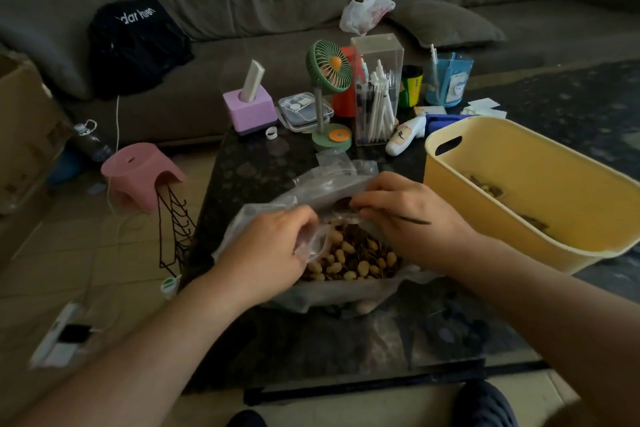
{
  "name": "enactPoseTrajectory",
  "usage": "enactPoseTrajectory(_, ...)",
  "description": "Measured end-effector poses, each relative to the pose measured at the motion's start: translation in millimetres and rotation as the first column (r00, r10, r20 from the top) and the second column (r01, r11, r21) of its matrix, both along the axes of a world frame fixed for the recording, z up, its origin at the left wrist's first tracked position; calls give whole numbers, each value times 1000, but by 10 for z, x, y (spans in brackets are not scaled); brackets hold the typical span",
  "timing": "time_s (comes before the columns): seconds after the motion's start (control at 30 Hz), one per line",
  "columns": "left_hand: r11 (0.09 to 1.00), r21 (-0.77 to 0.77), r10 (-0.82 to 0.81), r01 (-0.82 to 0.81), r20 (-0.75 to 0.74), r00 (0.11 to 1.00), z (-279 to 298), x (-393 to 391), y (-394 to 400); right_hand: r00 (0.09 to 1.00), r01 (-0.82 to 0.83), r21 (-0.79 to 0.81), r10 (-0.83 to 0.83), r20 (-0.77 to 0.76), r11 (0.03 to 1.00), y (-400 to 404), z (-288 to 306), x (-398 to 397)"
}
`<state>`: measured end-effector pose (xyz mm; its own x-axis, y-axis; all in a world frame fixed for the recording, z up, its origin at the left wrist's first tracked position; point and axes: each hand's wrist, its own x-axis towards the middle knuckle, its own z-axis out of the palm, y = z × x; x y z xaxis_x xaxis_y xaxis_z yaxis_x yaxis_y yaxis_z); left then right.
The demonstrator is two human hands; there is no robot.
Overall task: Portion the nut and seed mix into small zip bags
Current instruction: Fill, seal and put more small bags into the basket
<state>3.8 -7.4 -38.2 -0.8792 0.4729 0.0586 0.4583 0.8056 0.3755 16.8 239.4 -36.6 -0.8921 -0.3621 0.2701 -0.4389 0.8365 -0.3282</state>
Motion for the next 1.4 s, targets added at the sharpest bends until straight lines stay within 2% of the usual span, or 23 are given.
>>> enactPoseTrajectory(0.07, 999, -4, 49, -49, 102, 994, -85, -80, -80, 999, -36, 30, 36, -6, 999, -37, -26, -48)
enactPoseTrajectory(0.2, 993, -119, 45, -17, 238, 970, -188, -200, -181, 997, -62, 29, 63, -38, 998, -109, -46, -115)
enactPoseTrajectory(0.33, 993, -118, 15, 27, 344, 939, -209, -245, -181, 1000, -1, 71, 2, -9, 997, -95, -46, -185)
enactPoseTrajectory(0.43, 989, -146, 15, 35, 327, 945, -241, -232, -156, 1000, 12, 38, -13, 26, 999, -68, -24, -185)
enactPoseTrajectory(0.6, 992, -117, 72, -42, 268, 961, -289, -193, -67, 985, 65, -84, -50, 163, 994, -75, -59, -149)
enactPoseTrajectory(0.77, 993, -70, 112, -97, 263, 958, -318, -169, -11, 929, 257, -215, -179, 324, 942, -76, -97, -177)
enactPoseTrajectory(0.9, 989, -14, 144, -146, 280, 949, -333, -112, 31, 871, 365, -272, -223, 438, 890, -56, -94, -190)
enactPoseTrajectory(1.17, 935, 194, 231, -297, 301, 925, -370, -83, 244, 877, 371, -279, -236, 418, 886, -110, -78, -133)
enactPoseTrajectory(1.33, 912, 283, 167, -297, 406, 898, -285, -88, 287, 850, 408, -280, -250, 464, 869, -63, -9, -131)
enactPoseTrajectory(1.4, 908, 306, 116, -288, 476, 872, -212, -103, 231, 815, 463, -318, -257, 520, 827, -13, 24, -146)
